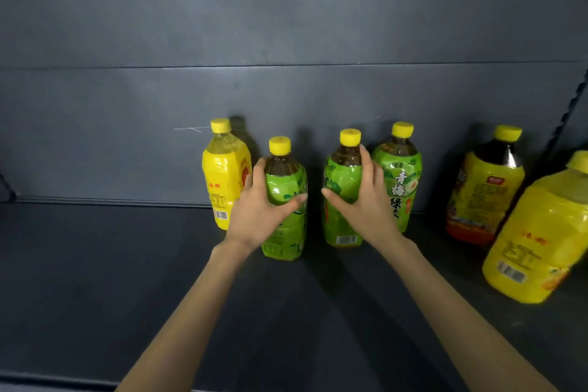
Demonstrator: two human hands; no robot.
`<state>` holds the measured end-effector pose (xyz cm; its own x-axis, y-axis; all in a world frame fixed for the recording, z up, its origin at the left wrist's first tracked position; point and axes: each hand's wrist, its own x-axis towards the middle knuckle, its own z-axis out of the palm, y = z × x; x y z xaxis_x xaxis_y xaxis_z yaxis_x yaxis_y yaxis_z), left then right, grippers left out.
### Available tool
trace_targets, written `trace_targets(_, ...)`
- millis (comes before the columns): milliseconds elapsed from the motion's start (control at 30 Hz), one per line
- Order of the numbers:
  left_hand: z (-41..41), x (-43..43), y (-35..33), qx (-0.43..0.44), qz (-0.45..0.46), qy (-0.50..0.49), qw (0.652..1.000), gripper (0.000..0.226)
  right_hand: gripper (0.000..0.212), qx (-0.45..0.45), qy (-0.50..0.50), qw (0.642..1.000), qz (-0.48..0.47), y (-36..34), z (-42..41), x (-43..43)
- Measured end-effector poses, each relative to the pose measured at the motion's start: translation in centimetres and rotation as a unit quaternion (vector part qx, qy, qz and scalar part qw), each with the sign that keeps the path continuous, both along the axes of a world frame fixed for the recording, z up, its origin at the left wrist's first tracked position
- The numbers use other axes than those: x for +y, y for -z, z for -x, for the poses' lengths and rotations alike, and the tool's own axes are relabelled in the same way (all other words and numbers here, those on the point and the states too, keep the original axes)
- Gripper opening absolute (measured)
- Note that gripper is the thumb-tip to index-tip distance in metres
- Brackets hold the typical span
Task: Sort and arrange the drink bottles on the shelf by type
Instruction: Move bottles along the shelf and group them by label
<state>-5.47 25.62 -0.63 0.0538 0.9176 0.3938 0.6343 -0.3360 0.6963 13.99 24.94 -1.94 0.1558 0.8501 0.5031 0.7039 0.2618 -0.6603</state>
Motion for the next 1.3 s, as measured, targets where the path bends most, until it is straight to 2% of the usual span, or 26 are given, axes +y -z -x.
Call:
trace_targets(200,1.1,-0.2,0.7,-0.089,-0.013,0.048,0.995,0.087,0.094,0.001,0.024,0.999,-0.028,0.5,0.2,0.0)
trace_targets(433,3.4,-3.7,0.3,-0.164,0.046,0.147,0.974,0.083,0.094,0.095,-0.145,0.985,0.017,0.3,-1.6,-5.6)
trace_targets(533,3.7,-5.6,1.8,-0.213,0.058,0.163,0.962,0.096,0.094,0.130,-0.191,0.973,0.026,1.1,-2.0,-8.5)
trace_targets(633,2.4,-7.5,3.9,-0.223,0.057,0.112,0.967,0.104,0.098,0.160,-0.150,0.976,0.002,2.5,-0.5,-10.4)
trace_targets(800,1.2,-9.8,4.4,-0.247,0.032,0.042,0.968,0.085,0.102,0.134,-0.050,0.989,-0.029,3.5,1.2,-11.9)
trace_targets(900,1.8,-11.8,4.6,-0.256,0.029,0.043,0.965,0.089,0.098,0.138,-0.038,0.989,-0.036,3.3,1.2,-13.6)
trace_targets(1000,2.5,-14.4,4.9,-0.249,0.029,0.051,0.967,0.082,0.095,0.145,-0.040,0.988,-0.038,3.5,1.1,-16.4)
trace_targets(1167,3.3,-19.4,4.7,-0.266,0.037,0.083,0.960,0.087,0.092,0.169,-0.047,0.983,-0.051,3.2,0.7,-22.5)
trace_targets(1300,3.6,-23.4,4.9,-0.285,0.037,0.095,0.953,0.082,0.090,0.180,-0.022,0.981,-0.063,3.0,0.3,-28.0)
